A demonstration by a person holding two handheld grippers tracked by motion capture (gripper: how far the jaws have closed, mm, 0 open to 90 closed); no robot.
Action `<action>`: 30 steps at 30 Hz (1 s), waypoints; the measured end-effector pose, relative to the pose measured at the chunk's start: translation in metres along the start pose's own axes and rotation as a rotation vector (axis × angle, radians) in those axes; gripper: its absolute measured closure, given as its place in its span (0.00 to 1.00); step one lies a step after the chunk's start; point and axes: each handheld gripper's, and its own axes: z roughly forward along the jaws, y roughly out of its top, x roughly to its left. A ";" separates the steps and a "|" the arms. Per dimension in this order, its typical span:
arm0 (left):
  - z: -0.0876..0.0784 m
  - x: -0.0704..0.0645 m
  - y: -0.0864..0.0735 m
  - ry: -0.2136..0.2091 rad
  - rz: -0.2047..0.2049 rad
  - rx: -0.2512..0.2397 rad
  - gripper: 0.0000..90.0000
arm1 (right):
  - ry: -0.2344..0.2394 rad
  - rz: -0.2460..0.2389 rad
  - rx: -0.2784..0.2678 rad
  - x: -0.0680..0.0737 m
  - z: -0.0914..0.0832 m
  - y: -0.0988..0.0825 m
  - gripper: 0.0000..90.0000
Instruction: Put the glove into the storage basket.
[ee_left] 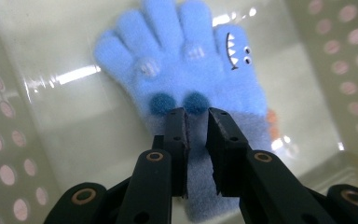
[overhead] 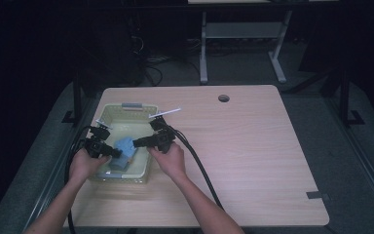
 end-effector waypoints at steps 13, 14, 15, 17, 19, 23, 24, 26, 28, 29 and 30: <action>-0.011 -0.002 0.001 -0.032 0.003 -0.068 0.79 | 0.009 0.005 -0.005 -0.001 -0.005 0.000 0.72; -0.012 -0.002 0.001 -0.032 -0.003 -0.080 0.78 | 0.011 0.005 -0.006 -0.002 -0.005 0.000 0.72; -0.014 -0.001 0.001 -0.034 0.002 -0.082 0.77 | 0.016 0.007 -0.005 -0.002 -0.006 0.000 0.71; -0.017 0.000 0.001 -0.046 0.001 -0.098 0.72 | 0.027 0.011 0.001 -0.003 -0.006 0.000 0.70; -0.019 0.001 0.002 -0.051 0.001 -0.116 0.69 | 0.033 0.014 0.005 -0.003 -0.007 0.001 0.69; -0.024 0.000 0.001 -0.052 -0.008 -0.154 0.64 | 0.033 0.011 -0.001 -0.004 -0.011 0.001 0.68; -0.025 0.000 0.001 -0.059 -0.009 -0.165 0.64 | 0.031 0.010 -0.002 -0.004 -0.012 0.001 0.68; -0.029 -0.001 0.001 -0.066 -0.017 -0.185 0.63 | 0.030 0.011 -0.008 -0.003 -0.015 0.002 0.67; -0.030 -0.001 0.001 -0.078 -0.017 -0.198 0.62 | 0.027 0.011 -0.010 -0.004 -0.018 0.003 0.66; -0.031 -0.002 0.001 -0.083 -0.021 -0.202 0.62 | 0.029 0.009 -0.012 -0.005 -0.019 0.003 0.65; -0.032 -0.003 0.001 -0.086 -0.020 -0.206 0.61 | 0.027 0.015 -0.013 -0.005 -0.020 0.003 0.65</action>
